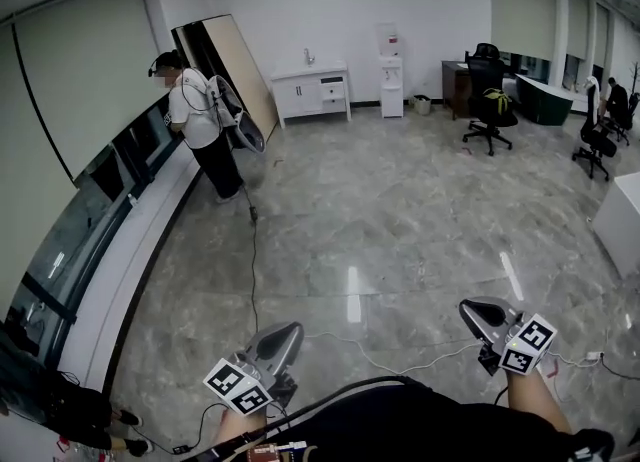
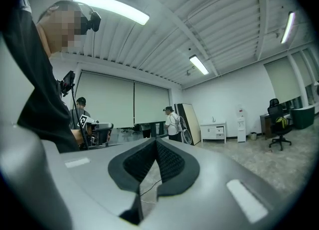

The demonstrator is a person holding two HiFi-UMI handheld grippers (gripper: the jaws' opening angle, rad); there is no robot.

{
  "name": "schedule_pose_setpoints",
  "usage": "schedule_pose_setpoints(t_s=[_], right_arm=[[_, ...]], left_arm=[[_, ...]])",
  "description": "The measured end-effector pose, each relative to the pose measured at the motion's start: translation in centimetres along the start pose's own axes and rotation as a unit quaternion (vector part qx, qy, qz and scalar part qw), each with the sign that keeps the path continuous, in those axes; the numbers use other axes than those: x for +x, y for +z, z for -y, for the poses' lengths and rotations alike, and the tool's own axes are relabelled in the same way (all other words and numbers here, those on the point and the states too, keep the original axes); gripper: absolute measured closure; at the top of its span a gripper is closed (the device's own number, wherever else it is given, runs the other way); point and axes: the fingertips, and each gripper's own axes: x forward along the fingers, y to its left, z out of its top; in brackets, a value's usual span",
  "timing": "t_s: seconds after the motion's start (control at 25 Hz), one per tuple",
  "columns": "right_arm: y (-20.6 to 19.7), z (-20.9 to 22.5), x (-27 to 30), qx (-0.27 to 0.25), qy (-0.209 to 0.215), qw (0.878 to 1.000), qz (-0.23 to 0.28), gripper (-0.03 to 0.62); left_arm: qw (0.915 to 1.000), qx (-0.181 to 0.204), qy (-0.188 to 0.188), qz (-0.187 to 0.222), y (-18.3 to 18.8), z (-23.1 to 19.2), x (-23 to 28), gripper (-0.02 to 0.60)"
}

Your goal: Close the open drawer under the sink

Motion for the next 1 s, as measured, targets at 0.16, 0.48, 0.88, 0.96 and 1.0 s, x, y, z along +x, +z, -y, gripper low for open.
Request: schedule_pose_setpoints(t_s=[0.16,0.48,0.88,0.96,1.0], right_arm=[[-0.5,3.3,2.7,0.003,0.013,1.0,-0.007,0.594],[0.1,13.9,8.6,0.004,0.06,0.998,-0.004,0.594],[2.9,30.5,8.6,-0.008,0.077,0.997,0.008,0.594],[2.7,32.6,8.6,-0.001,0.071,0.997,0.008,0.594],[2.5,33.5,8.8,0.004,0.069,0.998,0.007,0.594]], left_arm=[[0.9998,-0.005,0.021,0.002,-0.9,-2.7,1.5,0.581],[0.9981,0.006,0.06,0.009,-0.8,-7.1,10.5,0.581],[0.9981,0.014,0.06,0.007,-2.7,-6.7,27.3,0.581],[0.9982,0.014,0.057,-0.002,-3.1,-7.0,29.3,0.581],[0.9982,0.014,0.058,-0.006,-3.3,-7.4,30.1,0.581]])
